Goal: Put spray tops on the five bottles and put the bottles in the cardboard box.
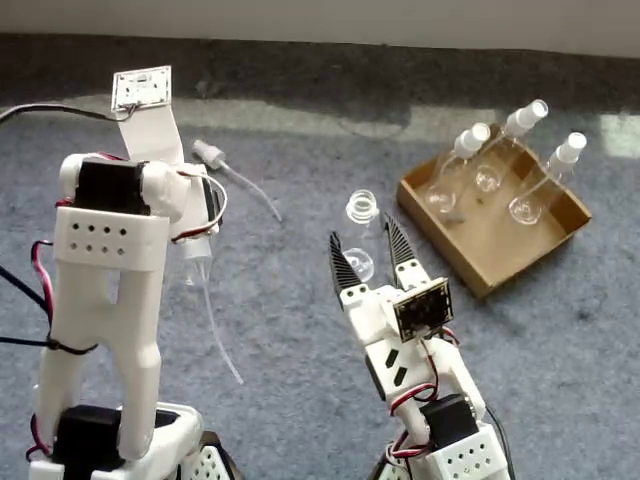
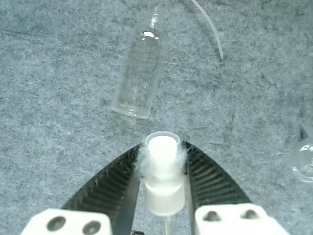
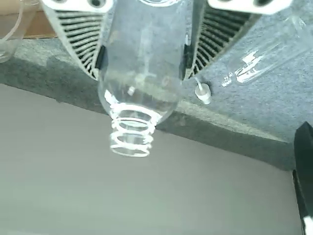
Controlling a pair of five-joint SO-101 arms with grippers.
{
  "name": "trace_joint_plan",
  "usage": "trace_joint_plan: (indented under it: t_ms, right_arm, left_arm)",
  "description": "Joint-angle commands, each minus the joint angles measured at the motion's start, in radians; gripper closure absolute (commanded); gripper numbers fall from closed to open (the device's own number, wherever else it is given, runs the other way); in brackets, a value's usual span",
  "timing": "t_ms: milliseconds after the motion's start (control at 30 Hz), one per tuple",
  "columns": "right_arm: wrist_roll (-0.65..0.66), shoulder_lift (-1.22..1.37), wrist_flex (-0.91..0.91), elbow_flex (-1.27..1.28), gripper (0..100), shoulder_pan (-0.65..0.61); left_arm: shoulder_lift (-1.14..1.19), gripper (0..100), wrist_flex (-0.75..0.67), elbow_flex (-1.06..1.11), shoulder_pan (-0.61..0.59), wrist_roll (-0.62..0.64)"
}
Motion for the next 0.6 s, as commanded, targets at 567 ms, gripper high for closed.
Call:
trace_joint_plan:
  t_ms: [567]
  right_arm:
    - [-0.006, -0.016, 0.002, 0.096, 88.2, -0.084]
  left_arm:
    - [-0.550, 99, -0.359, 0.236, 0.127, -0.015]
